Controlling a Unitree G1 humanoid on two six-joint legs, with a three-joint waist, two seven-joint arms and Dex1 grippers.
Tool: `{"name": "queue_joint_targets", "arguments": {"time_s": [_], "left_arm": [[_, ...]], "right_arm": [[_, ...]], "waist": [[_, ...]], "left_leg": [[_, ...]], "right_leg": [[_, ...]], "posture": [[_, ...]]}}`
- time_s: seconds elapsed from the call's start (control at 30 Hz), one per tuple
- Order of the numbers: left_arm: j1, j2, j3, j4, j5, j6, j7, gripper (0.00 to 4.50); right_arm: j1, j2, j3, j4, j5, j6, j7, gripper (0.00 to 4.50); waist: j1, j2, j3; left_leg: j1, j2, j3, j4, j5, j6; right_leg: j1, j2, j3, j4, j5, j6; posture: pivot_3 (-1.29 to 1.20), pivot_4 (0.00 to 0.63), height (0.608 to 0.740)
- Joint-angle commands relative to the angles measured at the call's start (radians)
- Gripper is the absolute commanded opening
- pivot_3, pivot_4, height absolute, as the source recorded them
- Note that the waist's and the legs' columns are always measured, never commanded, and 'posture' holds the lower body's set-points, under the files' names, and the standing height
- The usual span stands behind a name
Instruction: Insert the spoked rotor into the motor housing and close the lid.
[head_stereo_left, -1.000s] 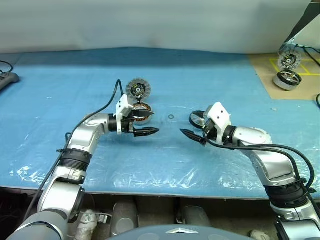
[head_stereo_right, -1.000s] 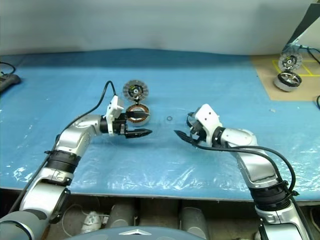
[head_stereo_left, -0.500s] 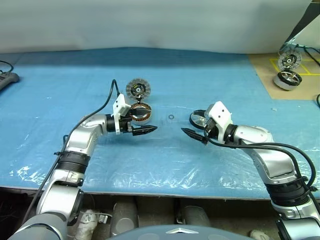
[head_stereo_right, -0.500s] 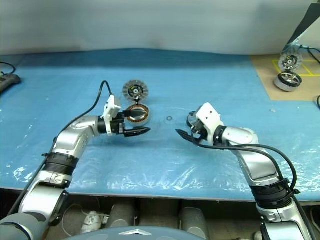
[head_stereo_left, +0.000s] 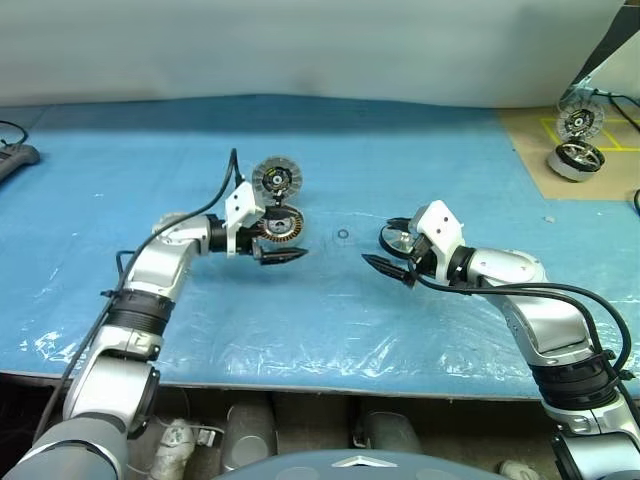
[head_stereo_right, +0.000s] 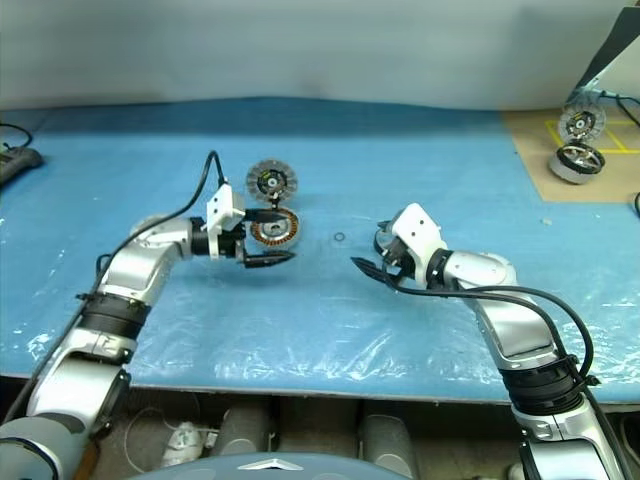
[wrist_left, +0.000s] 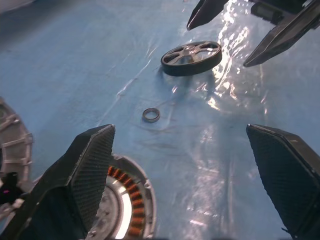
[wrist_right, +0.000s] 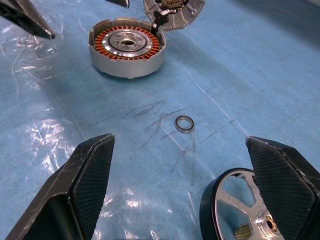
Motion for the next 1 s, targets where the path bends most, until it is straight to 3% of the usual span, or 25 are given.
{"name": "queue_joint_targets", "arguments": {"time_s": [0.03, 0.3, 0.5, 1.0], "left_arm": [[-0.116, 0.051, -0.017, 0.149, 0.054, -0.055, -0.064, 4.48], [-0.331, 0.03, -0.131, 0.522, 0.23, -0.266, -0.147, 4.48], [-0.419, -0.007, -0.146, 0.674, 0.286, -0.35, -0.186, 4.48], [-0.421, -0.068, -0.158, 0.803, 0.388, -0.422, -0.151, 4.48]], "right_arm": [[-0.014, -0.002, -0.009, -0.003, 0.0, -0.016, -0.002, 4.46], [0.007, 0.019, -0.016, -0.012, -0.002, -0.009, -0.032, 4.46], [0.05, 0.013, -0.03, -0.038, -0.009, -0.006, -0.062, 4.46], [0.095, -0.014, -0.024, -0.054, -0.035, -0.004, -0.092, 4.46]], "waist": [[0.0, 0.0, 0.0], [0.009, 0.0, 0.0], [0.02, -0.001, 0.001], [0.022, -0.003, 0.002]], "left_leg": [[0.0, 0.0, 0.0, 0.0, 0.0, 0.0], [0.0, -0.001, 0.0, 0.0, 0.0, 0.0], [-0.001, -0.001, 0.0, 0.0, 0.0, 0.0], [-0.001, -0.001, -0.001, 0.0, 0.0, 0.0]], "right_leg": [[0.0, 0.0, 0.0, 0.0, 0.0, 0.0], [0.0, 0.0, 0.0, 0.001, 0.0, 0.0], [0.0, 0.0, 0.0, 0.0, 0.0, 0.0], [0.0, 0.0, -0.001, 0.001, 0.0, 0.001]], "posture": [[0.0, 0.15, 0.74], [0.0, 0.15, 0.74], [0.0, 0.15, 0.74], [0.0, 0.15, 0.74]]}}
